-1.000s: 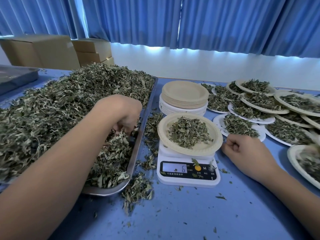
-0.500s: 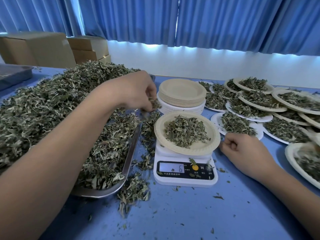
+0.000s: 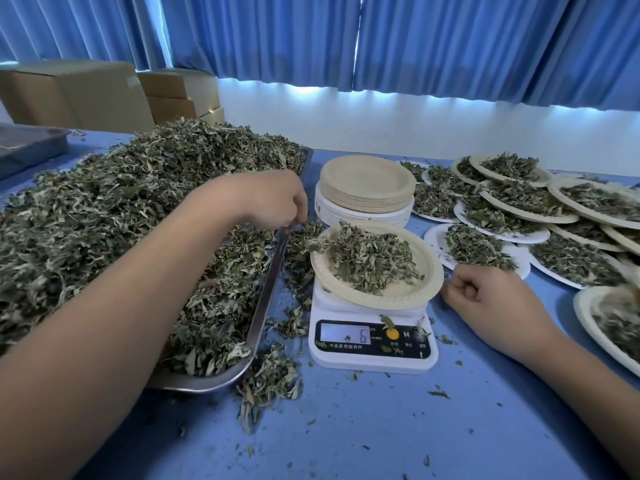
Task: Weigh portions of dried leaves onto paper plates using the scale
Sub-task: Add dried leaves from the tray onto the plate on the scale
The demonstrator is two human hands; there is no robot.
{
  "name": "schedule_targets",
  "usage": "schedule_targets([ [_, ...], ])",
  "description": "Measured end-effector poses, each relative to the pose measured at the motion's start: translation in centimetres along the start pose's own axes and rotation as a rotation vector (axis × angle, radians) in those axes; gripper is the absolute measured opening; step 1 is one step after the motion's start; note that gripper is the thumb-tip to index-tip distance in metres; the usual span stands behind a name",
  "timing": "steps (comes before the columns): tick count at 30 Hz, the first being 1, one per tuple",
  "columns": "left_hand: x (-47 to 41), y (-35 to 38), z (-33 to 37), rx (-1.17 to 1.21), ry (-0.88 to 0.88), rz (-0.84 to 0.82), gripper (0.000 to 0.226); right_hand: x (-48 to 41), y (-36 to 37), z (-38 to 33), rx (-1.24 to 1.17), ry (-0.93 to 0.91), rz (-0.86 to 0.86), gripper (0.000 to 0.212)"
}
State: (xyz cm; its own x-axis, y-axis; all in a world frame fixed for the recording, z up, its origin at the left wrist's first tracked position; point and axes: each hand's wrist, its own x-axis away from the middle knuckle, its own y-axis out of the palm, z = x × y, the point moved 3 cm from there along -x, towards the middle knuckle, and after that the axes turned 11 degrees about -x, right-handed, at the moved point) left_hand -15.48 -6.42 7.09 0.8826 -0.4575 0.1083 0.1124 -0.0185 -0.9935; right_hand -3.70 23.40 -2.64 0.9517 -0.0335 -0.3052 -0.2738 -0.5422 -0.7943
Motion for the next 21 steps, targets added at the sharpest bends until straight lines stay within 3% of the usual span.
schedule_targets([
  [6,0.4,-0.6,-2.2,-0.054,-0.100,-0.005,0.026,-0.1,0.1,0.5,0.015,0.027,0.003,0.037],
  [11,-0.2,1.5,-2.9,0.061,-0.162,-0.199,0.022,-0.1,0.1,0.5,0.003,0.028,0.004,0.037],
  [15,-0.4,2.1,-4.2,0.066,-0.195,-0.229,0.016,0.0,-0.1,0.5,-0.014,0.040,-0.004,0.038],
  [21,0.3,2.9,-4.6,0.035,-0.221,-0.367,0.038,0.1,-0.2,0.2,-0.031,0.042,-0.003,0.038],
])
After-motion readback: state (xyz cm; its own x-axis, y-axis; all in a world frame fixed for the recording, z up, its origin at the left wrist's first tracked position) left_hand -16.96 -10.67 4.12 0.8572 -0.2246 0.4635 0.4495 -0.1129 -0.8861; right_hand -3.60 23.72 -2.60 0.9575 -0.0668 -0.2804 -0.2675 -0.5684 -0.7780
